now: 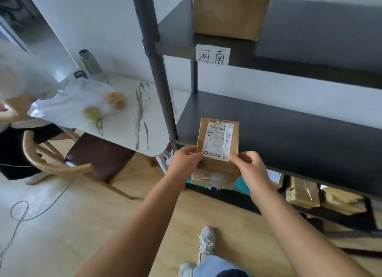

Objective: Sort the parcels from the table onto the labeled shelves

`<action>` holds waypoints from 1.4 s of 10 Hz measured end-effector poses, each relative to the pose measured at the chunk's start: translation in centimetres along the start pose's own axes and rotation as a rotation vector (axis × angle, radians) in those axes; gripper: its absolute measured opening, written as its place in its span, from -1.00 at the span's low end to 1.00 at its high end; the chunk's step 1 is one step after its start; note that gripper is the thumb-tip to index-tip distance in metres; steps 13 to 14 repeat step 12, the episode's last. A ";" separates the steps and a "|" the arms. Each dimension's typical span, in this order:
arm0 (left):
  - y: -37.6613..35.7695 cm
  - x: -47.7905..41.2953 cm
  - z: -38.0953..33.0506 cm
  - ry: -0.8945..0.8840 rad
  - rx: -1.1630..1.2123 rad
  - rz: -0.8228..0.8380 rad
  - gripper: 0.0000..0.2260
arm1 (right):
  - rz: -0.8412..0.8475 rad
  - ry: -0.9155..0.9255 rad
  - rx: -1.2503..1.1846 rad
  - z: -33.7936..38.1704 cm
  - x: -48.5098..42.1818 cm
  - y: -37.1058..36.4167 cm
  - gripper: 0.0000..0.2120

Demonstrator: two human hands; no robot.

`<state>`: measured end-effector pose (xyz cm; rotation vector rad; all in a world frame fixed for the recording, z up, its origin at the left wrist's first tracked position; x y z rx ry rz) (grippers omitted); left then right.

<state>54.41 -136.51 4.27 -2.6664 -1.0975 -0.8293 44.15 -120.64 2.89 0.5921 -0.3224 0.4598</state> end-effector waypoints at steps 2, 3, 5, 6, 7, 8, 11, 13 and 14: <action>-1.4 -4.8 -3.2 -0.009 -0.075 -0.003 -0.79 | 0.039 -0.005 0.026 2.4 -5.0 -0.3 -0.64; -2.0 -6.8 -4.6 -0.024 -0.082 -0.005 -0.78 | 0.067 -0.007 0.021 3.5 -7.1 -0.3 -0.67; -2.9 -10.4 -6.0 -0.072 -0.115 -0.043 -0.66 | 0.071 0.052 0.064 5.8 -11.1 -0.4 -0.66; -3.2 -11.8 -6.2 -0.095 -0.160 -0.048 -0.65 | 0.085 0.064 0.099 6.7 -12.4 -0.6 -0.62; -3.4 -12.7 -6.4 -0.117 -0.213 -0.032 -0.65 | 0.105 0.060 0.139 7.0 -12.9 -0.9 -0.61; -3.1 -12.8 -6.7 -0.155 -0.283 -0.027 -0.57 | 0.125 0.065 0.176 7.1 -12.5 -1.2 -0.54; -1.9 -10.5 -4.9 -0.268 -0.471 -0.036 -0.50 | -0.004 0.056 0.170 6.1 -9.1 -0.3 -0.39; -1.2 -8.7 -4.3 -0.308 -0.542 -0.007 -0.55 | -0.065 0.043 0.197 5.7 -6.8 -0.4 -0.43; -1.2 -8.7 -4.3 -0.308 -0.542 -0.007 -0.55 | -0.065 0.043 0.197 5.7 -6.8 -0.4 -0.43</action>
Point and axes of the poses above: each hand's wrist, its own x-axis away from the middle knuckle, its own y-axis out of the back of the hand, z = x × y, the point moved 4 cm from there along -x, towards the middle knuckle, and after that the axes turned 13 degrees about x, right-handed, at the moved point
